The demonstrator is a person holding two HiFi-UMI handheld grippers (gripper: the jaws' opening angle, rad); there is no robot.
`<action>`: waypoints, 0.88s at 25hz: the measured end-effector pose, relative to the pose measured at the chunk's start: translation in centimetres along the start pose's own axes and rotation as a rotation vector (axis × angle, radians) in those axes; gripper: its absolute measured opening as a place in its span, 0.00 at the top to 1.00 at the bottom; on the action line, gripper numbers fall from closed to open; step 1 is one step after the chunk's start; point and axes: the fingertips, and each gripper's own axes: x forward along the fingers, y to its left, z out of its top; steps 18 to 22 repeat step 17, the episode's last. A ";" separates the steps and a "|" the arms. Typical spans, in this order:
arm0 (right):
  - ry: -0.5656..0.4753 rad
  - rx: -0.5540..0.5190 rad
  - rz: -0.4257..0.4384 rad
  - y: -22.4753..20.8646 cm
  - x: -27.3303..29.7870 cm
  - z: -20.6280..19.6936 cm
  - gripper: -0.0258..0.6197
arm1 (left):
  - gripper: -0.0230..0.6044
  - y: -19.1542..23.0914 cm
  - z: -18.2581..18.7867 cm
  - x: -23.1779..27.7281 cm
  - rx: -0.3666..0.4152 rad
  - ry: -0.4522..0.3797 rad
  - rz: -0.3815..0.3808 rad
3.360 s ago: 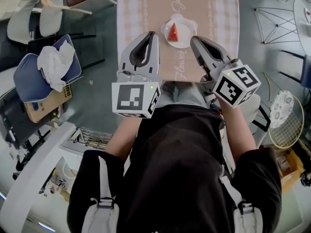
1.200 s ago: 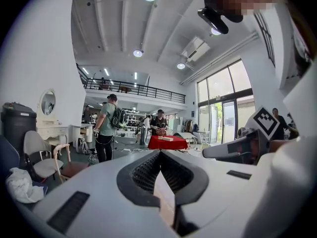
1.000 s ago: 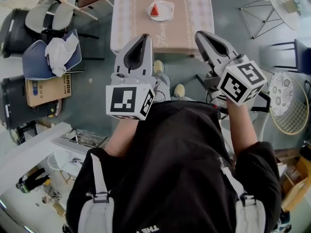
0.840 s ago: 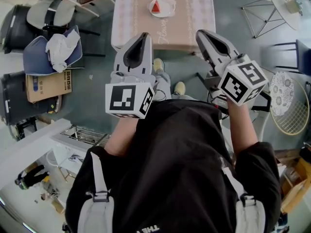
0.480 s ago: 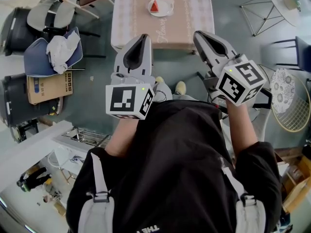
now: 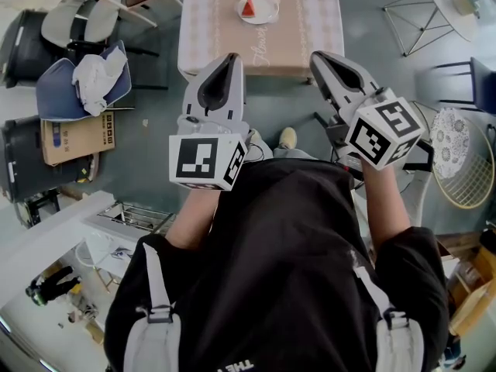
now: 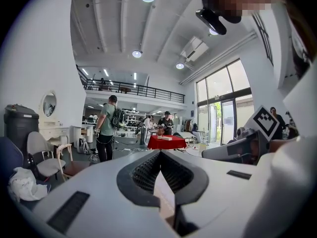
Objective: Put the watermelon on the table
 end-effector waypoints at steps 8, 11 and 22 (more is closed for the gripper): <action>-0.015 -0.011 0.008 0.1 0.2 0.6 0.94 | 0.96 -0.3 0.7 0.5 0.011 -0.011 -0.017; -0.010 -0.013 0.007 -0.3 0.2 0.9 0.94 | 0.96 -0.6 0.9 0.8 0.018 -0.014 -0.021; -0.017 -0.022 0.033 -0.1 0.8 0.7 0.94 | 0.96 -0.4 0.6 0.7 0.022 -0.011 -0.016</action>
